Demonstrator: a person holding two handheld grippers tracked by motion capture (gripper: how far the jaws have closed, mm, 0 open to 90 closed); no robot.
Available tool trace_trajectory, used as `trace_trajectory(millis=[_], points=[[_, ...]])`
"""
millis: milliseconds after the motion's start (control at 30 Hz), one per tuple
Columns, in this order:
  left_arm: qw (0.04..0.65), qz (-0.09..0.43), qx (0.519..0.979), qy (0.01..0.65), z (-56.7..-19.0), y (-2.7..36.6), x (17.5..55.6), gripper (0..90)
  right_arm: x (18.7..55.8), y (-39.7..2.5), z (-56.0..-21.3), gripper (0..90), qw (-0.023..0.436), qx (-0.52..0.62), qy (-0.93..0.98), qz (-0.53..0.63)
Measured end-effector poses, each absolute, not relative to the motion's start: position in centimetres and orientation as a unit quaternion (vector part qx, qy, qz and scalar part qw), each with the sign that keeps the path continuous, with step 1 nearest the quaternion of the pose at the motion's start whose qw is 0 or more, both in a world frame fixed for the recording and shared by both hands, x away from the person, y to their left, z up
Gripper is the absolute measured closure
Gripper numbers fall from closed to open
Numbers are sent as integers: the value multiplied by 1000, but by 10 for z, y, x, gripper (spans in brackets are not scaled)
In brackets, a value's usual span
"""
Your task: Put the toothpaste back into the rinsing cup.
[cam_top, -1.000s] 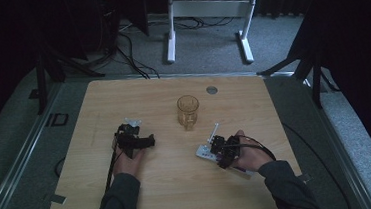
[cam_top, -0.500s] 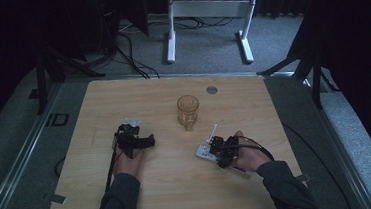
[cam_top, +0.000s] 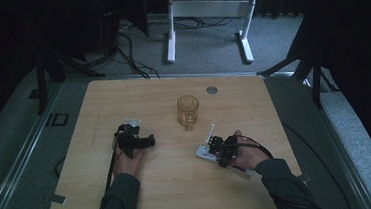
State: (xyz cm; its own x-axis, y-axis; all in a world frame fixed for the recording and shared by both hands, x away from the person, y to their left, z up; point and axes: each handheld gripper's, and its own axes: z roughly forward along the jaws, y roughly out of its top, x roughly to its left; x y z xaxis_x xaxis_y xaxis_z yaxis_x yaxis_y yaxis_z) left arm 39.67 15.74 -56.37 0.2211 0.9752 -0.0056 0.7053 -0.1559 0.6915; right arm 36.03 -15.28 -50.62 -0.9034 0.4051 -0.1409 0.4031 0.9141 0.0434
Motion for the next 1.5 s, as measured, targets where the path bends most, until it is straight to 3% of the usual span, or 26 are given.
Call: trace_trajectory(millis=[1500], points=[[293, 230, 725, 580, -564, 157, 397, 49, 373, -154, -517, 611, 26, 222, 974, -28]])
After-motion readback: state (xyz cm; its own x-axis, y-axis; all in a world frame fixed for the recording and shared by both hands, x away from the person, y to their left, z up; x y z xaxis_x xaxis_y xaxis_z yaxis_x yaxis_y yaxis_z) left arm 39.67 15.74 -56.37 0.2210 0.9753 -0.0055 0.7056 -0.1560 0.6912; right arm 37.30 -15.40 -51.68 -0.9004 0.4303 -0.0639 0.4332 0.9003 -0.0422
